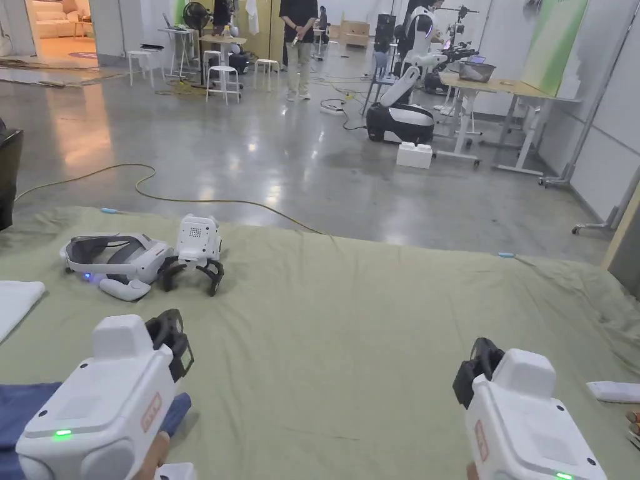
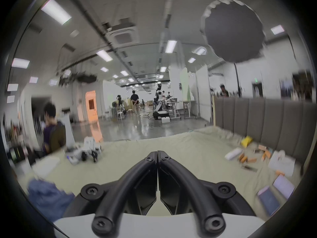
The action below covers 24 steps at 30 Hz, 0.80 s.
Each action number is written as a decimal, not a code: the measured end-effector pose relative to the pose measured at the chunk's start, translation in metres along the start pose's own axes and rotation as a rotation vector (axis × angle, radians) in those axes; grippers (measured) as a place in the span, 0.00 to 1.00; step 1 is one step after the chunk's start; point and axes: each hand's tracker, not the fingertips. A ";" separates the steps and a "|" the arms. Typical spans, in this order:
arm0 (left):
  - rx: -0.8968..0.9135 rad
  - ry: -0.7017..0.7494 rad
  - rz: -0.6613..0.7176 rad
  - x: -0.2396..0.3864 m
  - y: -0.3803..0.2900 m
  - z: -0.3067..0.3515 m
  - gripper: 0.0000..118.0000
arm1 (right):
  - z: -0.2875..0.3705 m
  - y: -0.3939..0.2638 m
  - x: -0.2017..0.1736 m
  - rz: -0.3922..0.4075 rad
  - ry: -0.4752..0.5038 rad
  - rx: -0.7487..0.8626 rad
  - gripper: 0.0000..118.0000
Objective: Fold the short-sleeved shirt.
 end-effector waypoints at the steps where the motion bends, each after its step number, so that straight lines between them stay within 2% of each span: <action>1: 0.005 -0.019 0.124 -0.007 0.002 0.000 0.00 | -0.001 0.002 0.004 -0.078 -0.003 -0.005 0.00; 3: 0.022 -0.032 0.282 -0.015 0.003 -0.001 0.00 | 0.000 0.006 0.012 -0.225 -0.004 -0.005 0.00; 4: 0.030 -0.022 0.266 -0.014 0.003 -0.001 0.00 | -0.001 0.006 0.014 -0.277 -0.004 -0.007 0.00; 5: 0.035 -0.010 0.191 -0.008 0.005 0.000 0.00 | -0.002 0.006 0.013 -0.292 -0.003 -0.008 0.00; 6: 0.035 0.009 0.000 0.003 0.008 -0.001 0.00 | -0.003 0.008 0.007 -0.209 0.003 -0.010 0.00; 7: 0.023 0.019 -0.231 0.017 0.008 -0.002 0.00 | -0.005 0.010 0.001 -0.050 0.040 -0.010 0.00; 8: 0.019 0.026 -0.427 0.030 0.007 -0.001 0.00 | -0.008 0.012 -0.009 0.157 0.099 -0.024 0.00; 9: 0.022 0.024 -0.642 0.041 0.003 -0.001 0.00 | -0.009 0.011 -0.019 0.383 0.129 -0.009 0.00; 12: 0.040 0.045 -1.185 0.054 -0.018 -0.005 0.00 | -0.008 -0.011 -0.043 1.047 0.126 0.075 0.00; 14: 0.046 0.051 -1.463 0.054 -0.029 -0.007 0.00 | -0.005 -0.022 -0.046 1.340 0.145 0.110 0.00; 15: 0.040 0.048 -1.573 0.053 -0.033 -0.008 0.00 | -0.004 -0.030 -0.045 1.458 0.150 0.137 0.00; 16: 0.037 0.042 -1.628 0.049 -0.037 -0.008 0.00 | -0.003 -0.035 -0.045 1.536 0.130 0.161 0.00; 18: 0.028 0.004 -1.617 0.047 -0.037 -0.007 0.00 | -0.001 -0.038 -0.044 1.567 0.138 0.159 0.00; 20: 0.017 -0.004 -1.506 0.044 -0.032 -0.004 0.00 | 0.000 -0.035 -0.039 1.478 0.123 0.135 0.00; 23: -0.014 0.026 -1.203 0.043 -0.023 -0.004 0.00 | 0.007 -0.024 -0.040 1.225 0.121 0.092 0.00; 24: -0.026 0.019 -1.043 0.039 -0.018 -0.004 0.00 | 0.007 -0.022 -0.040 1.112 0.114 0.064 0.00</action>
